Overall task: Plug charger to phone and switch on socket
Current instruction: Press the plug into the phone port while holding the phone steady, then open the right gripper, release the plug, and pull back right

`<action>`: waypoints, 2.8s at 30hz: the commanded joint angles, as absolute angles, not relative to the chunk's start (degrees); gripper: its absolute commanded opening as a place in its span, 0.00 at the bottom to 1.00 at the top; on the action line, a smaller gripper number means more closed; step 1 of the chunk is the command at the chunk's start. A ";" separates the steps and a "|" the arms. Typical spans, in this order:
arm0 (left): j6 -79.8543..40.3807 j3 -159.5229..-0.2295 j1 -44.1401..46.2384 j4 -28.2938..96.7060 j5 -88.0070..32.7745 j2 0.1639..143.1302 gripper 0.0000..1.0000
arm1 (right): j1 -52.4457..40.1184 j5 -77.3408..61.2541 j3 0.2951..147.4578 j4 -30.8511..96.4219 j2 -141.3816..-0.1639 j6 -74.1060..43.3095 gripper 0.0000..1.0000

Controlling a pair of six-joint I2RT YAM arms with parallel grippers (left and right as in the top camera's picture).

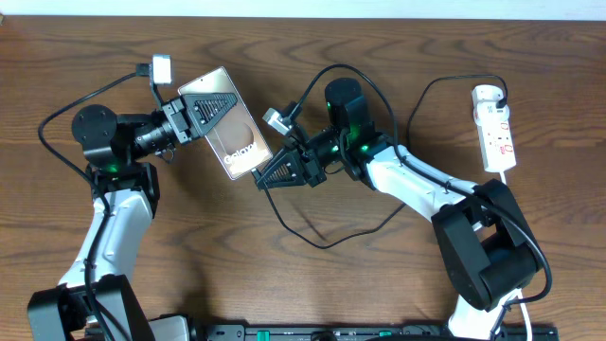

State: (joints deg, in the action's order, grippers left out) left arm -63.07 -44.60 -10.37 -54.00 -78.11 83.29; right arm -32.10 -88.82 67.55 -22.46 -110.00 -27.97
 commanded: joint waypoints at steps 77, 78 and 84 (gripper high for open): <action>-57.25 -44.16 -29.63 -44.99 -89.84 83.15 0.07 | -24.10 -84.03 68.25 -33.67 -109.93 -44.62 0.99; -57.25 -43.72 -29.61 -44.95 -89.47 83.15 0.07 | -23.09 -83.85 68.25 -31.79 -109.93 -44.73 0.99; -55.90 -42.00 -29.61 -39.46 -84.82 83.15 0.07 | -18.20 -80.99 68.25 -21.85 -109.93 -43.16 0.99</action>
State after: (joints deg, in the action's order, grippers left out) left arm -57.76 -42.61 -29.32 -41.21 -86.65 83.26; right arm -20.43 -83.61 67.40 -24.60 -110.93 -44.21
